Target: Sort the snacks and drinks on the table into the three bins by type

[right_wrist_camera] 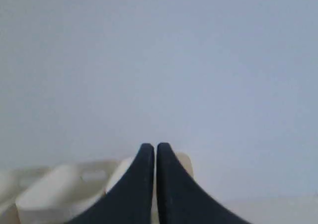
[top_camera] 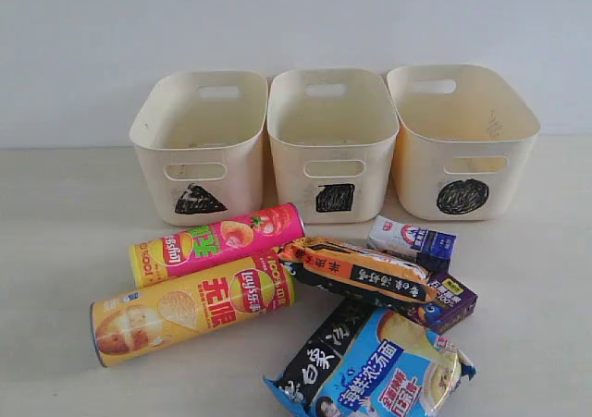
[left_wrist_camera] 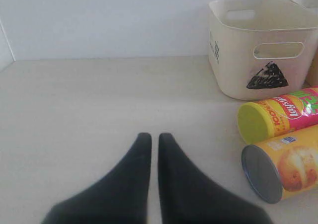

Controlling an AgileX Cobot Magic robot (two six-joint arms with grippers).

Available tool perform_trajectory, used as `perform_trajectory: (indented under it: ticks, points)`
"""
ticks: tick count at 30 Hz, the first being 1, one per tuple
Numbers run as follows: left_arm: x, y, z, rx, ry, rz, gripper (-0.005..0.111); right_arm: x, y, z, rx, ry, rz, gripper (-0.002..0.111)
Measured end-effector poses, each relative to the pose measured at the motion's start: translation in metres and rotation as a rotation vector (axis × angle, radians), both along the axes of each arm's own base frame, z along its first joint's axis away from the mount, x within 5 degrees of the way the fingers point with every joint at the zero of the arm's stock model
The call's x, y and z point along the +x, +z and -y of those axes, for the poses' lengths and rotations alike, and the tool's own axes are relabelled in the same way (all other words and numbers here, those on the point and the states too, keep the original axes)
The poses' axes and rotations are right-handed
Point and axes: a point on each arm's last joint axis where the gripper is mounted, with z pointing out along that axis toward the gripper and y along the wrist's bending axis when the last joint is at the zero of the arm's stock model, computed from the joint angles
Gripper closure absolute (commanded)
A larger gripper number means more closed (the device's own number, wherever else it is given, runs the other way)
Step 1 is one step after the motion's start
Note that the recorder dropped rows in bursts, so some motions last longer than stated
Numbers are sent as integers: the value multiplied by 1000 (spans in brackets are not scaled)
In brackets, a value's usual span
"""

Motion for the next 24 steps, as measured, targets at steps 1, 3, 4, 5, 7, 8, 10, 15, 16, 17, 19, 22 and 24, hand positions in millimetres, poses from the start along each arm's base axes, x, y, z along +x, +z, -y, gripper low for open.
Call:
perform_trajectory:
  ticks: [1, 3, 4, 5, 7, 8, 10, 15, 16, 17, 19, 22, 24]
  points:
    - [0, 0, 0, 0, 0, 0, 102, -2, 5, 0, 36, 9, 58, 108]
    - [0, 0, 0, 0, 0, 0, 102, -6, 15, 1, 70, 19, 138, 108]
    - [0, 0, 0, 0, 0, 0, 102, -5, 27, 1, 79, 22, 150, 108]
    - [0, 0, 0, 0, 0, 0, 102, -5, 39, 1, 84, 24, 162, 108]
    - [0, 0, 0, 0, 0, 0, 102, 6, 66, 0, 82, 23, 141, 108]
    - [0, 0, 0, 0, 0, 0, 102, 16, 80, -1, 77, 23, 119, 108]
    - [0, 0, 0, 0, 0, 0, 102, 33, 96, -2, 58, 21, 85, 108]
    - [0, 0, 0, 0, 0, 0, 102, 82, 119, -8, -34, 21, -57, 108]
    - [0, 0, 0, 0, 0, 0, 102, 91, 121, -9, -46, 20, -93, 108]
    - [0, 0, 0, 0, 0, 0, 102, 101, 121, -10, -58, 18, -147, 108]
    - [0, 0, 0, 0, 0, 0, 102, 119, 125, -11, -92, 13, -229, 108]
    - [0, 0, 0, 0, 0, 0, 102, 145, 125, -12, -131, 5, -349, 108]
    - [0, 0, 0, 0, 0, 0, 102, 158, 124, -12, -163, -4, -421, 108]
